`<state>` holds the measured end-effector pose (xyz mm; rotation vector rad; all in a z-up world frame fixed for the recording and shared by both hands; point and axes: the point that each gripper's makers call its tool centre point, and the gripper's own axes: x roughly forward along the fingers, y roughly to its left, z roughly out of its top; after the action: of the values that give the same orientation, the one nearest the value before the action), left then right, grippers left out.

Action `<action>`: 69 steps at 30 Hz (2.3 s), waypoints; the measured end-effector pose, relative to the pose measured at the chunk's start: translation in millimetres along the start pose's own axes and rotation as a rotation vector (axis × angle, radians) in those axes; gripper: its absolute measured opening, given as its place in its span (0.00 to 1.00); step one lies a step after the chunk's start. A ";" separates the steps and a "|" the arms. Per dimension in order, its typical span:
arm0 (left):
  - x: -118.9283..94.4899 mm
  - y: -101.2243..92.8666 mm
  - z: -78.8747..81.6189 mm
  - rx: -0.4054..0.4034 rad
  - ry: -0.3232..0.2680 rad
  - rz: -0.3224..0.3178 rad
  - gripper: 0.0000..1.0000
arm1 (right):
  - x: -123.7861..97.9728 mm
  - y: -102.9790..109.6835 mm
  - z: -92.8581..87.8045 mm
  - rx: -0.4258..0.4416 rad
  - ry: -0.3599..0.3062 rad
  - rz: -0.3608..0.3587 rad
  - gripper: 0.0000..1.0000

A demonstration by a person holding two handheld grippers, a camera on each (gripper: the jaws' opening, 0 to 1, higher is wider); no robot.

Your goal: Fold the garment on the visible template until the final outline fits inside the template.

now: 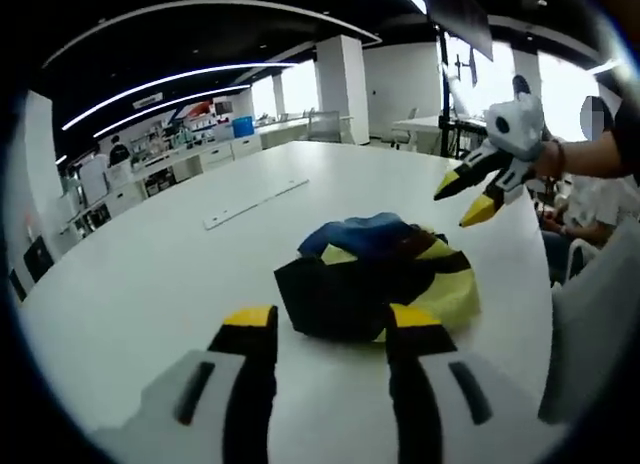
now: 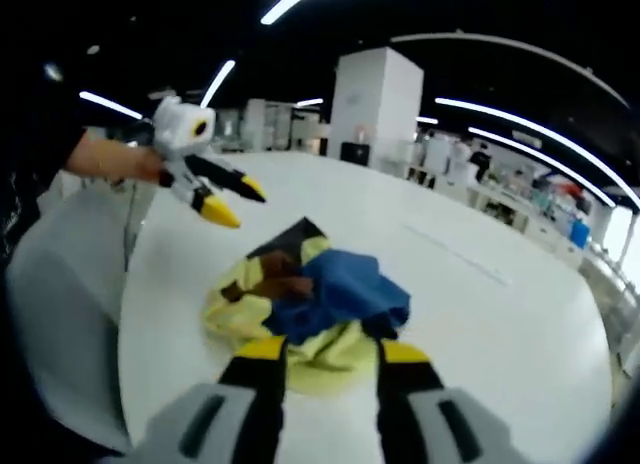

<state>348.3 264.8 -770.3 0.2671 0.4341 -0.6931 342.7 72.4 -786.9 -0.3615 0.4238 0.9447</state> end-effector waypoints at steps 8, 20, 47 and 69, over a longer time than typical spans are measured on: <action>29.7 14.8 -0.6 -0.058 0.001 0.009 0.40 | 13.8 -11.8 -1.3 -0.042 0.012 -0.003 0.30; 54.8 13.5 -27.8 -0.112 0.068 -0.028 0.32 | 35.9 -14.8 2.9 -0.109 0.007 0.021 0.28; 42.3 8.1 -33.8 -0.100 0.104 -0.035 0.00 | 49.8 3.1 3.0 -0.001 0.017 0.107 0.07; -1.3 12.8 -24.0 -0.133 0.066 0.019 0.00 | 23.1 -11.9 13.3 0.071 0.001 0.028 0.00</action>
<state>348.9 284.0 -789.6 0.1688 0.5376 -0.6349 367.1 88.5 -785.6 -0.2917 0.4630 0.9546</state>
